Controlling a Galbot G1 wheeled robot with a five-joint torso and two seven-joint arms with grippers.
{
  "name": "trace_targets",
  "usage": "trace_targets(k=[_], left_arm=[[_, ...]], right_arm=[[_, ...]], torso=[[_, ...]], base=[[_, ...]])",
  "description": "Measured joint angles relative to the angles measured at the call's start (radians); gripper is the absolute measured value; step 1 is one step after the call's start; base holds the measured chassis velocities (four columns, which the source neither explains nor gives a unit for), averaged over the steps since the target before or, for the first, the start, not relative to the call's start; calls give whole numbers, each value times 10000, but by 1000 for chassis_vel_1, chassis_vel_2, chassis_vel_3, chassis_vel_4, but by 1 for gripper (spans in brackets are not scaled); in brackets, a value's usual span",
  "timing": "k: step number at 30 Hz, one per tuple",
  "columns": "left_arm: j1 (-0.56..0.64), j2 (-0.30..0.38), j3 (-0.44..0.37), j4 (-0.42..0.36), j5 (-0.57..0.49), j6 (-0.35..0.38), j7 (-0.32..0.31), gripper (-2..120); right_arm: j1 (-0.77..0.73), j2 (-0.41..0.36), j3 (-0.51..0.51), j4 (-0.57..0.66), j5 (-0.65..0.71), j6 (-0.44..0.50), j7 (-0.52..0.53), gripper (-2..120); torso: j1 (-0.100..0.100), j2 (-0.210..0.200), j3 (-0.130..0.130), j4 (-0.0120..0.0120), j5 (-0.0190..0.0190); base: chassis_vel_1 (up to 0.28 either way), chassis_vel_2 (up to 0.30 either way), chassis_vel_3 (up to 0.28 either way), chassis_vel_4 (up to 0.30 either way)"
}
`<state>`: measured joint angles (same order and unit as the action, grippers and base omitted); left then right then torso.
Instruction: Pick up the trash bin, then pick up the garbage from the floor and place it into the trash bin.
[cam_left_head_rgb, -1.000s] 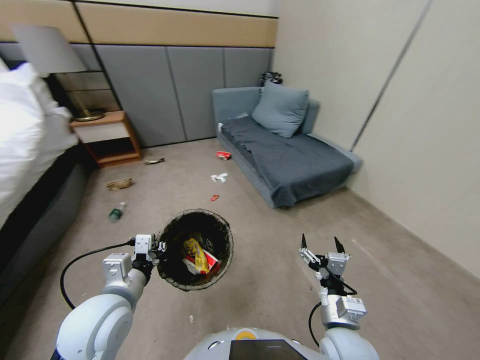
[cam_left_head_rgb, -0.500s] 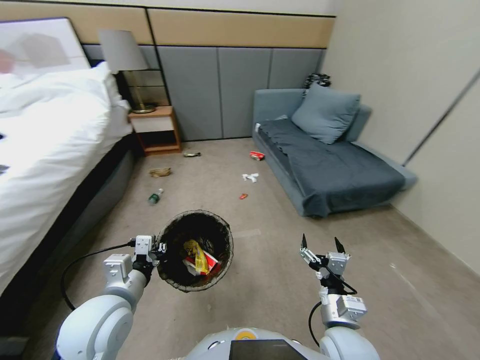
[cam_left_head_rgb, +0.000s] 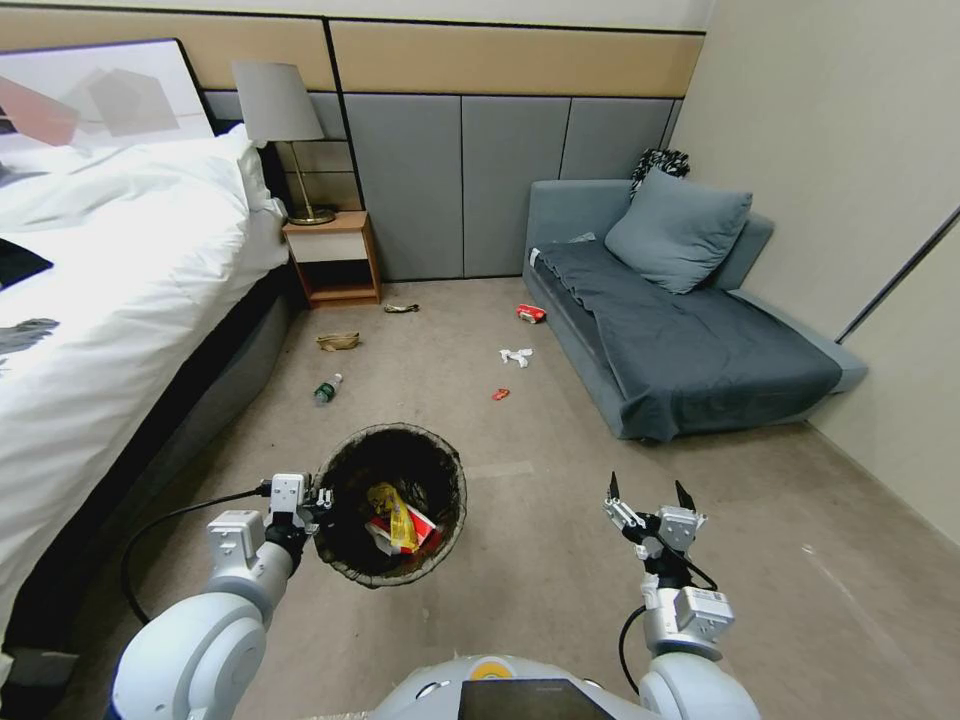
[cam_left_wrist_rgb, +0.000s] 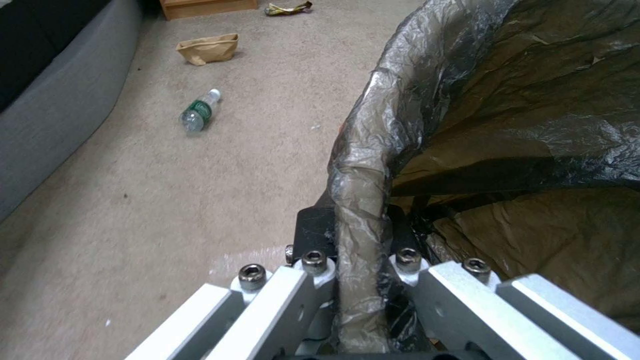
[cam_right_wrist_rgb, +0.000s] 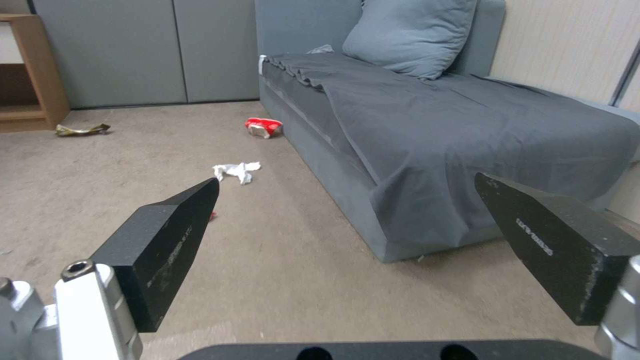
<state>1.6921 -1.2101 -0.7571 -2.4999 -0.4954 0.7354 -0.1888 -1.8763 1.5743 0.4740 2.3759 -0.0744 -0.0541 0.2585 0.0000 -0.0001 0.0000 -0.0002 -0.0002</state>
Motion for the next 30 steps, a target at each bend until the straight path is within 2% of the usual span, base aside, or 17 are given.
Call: trace_targets(k=[30], left_arm=[[-114,0,-12,0,6,1,35,1]], right_arm=[[42,58,-50,-138,-102,-21,25,100]], torso=[[0,0,0,3,4]], base=[[-242,250,248,-245]])
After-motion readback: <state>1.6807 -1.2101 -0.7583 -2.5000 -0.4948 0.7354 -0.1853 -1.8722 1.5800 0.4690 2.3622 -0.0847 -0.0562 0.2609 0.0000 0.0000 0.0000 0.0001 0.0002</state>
